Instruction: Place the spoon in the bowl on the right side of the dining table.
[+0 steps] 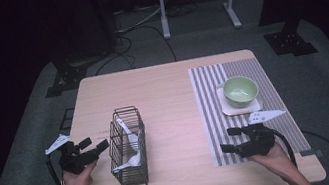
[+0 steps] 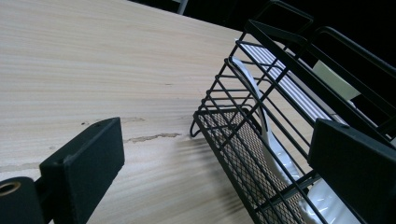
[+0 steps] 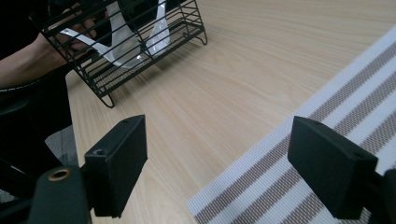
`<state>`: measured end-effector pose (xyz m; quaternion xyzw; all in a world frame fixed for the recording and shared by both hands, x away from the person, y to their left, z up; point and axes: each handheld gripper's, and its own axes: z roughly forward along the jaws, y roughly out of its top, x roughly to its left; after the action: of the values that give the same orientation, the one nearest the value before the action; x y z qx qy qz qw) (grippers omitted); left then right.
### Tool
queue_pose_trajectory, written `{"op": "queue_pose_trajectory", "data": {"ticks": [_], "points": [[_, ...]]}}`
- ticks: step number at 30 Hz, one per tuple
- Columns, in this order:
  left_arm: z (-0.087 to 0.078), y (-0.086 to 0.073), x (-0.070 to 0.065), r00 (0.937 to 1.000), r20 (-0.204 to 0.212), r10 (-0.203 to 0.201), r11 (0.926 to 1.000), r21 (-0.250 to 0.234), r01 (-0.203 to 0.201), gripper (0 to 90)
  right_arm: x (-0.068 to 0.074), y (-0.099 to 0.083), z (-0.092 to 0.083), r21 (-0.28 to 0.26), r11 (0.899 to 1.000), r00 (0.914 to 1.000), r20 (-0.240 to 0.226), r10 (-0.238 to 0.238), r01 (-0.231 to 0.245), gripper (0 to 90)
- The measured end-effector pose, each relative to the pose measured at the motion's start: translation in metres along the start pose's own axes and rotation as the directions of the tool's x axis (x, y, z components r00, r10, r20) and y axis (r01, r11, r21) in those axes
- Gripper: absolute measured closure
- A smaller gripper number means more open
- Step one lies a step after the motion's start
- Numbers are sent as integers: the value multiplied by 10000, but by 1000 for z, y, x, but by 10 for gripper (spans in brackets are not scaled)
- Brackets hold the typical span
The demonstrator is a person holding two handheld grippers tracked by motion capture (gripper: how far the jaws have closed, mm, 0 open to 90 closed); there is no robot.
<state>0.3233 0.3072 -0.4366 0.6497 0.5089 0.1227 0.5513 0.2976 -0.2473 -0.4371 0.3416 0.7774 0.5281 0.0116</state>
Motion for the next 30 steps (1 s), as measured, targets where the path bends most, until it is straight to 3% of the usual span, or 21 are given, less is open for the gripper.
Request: {"op": "queue_pose_trajectory", "data": {"ticks": [11,30], "points": [[-1,0,1,10000,-39,2,10000,13,-2,27,12,24,22,218,9989,9984,-374,-417,426,190],[-1,1,2,10000,0,-10,10000,-2,10,27,26,57,52,410,9982,9937,-1050,-399,444,192]]}}
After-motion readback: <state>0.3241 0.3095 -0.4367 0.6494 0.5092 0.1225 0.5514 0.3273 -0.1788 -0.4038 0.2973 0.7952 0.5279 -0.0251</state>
